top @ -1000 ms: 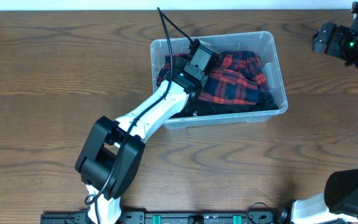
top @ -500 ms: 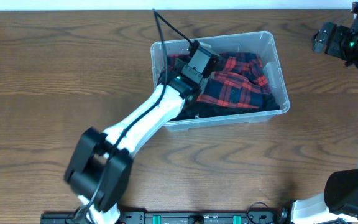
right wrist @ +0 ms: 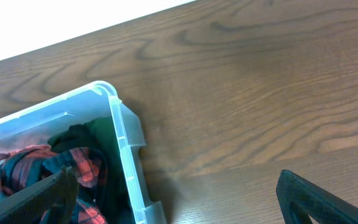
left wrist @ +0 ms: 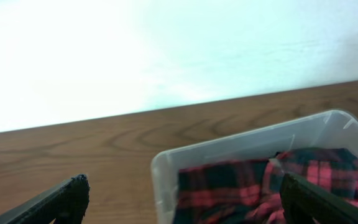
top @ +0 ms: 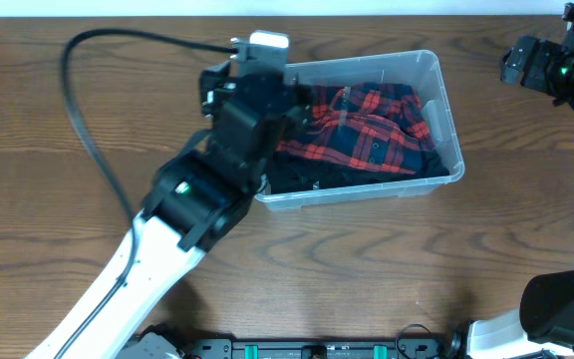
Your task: Pack container
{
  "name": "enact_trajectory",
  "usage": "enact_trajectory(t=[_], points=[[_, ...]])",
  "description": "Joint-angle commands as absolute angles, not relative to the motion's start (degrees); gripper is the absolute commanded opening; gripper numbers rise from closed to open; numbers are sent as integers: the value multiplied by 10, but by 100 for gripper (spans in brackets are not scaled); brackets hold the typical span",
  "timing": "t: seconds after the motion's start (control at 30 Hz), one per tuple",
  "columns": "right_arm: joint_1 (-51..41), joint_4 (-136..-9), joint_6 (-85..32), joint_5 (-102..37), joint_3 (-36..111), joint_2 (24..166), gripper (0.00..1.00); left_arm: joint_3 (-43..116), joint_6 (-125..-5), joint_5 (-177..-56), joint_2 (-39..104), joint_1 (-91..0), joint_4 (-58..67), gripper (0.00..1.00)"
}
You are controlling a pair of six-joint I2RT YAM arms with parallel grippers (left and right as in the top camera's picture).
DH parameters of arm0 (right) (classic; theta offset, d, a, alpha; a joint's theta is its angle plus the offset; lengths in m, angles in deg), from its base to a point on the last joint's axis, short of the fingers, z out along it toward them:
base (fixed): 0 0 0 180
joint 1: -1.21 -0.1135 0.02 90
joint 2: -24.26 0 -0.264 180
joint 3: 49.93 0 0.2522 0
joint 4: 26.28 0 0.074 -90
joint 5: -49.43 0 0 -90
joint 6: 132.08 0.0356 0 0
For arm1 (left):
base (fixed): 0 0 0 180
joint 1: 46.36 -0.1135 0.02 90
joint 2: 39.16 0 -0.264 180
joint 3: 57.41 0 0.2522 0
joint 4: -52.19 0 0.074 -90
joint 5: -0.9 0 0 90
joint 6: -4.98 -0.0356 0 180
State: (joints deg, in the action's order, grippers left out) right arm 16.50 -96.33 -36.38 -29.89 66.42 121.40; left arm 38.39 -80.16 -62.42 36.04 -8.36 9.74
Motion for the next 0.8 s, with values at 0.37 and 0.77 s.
enact_trajectory(t=[0.37, 0.77], points=[[167, -964, -357, -298, 671, 1220, 99, 382, -726, -520, 199, -176, -204, 98], [167, -964, -357, -298, 671, 1220, 99, 187, -764, -743, 41, -419, 64, 98]])
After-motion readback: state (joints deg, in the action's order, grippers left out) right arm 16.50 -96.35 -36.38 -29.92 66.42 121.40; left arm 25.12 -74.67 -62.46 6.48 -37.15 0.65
